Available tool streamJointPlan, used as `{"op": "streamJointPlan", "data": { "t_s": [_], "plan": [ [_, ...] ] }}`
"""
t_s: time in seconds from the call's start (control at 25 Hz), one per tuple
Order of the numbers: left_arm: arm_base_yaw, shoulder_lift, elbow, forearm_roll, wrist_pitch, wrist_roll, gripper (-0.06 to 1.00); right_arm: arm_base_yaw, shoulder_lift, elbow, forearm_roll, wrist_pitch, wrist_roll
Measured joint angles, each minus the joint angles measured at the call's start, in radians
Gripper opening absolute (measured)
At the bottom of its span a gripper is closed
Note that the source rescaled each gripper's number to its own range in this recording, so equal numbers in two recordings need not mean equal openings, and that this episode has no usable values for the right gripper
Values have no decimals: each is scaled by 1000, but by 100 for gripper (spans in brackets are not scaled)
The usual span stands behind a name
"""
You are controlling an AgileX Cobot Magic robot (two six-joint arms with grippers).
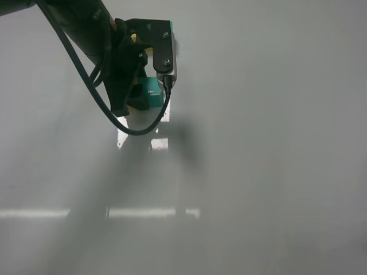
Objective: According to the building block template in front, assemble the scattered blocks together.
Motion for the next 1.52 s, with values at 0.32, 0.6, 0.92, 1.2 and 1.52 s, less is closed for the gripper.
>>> {"op": "streamJointPlan", "data": {
  "t_s": [0.32,0.6,0.92,1.2,1.52],
  "plan": [
    [-33,-68,0,-62,39,0,100,0,0,0,0,0,0],
    [-47,-237,0,61,109,-66,90,0,0,0,0,0,0],
    [-41,-477,9,368,112,-368,88,0,0,0,0,0,0],
    [284,-722,283,343,112,-459,88,0,0,0,0,0,0],
    [840,-1196,851,4,121,-467,82,0,0,0,0,0,0]
  ]
}}
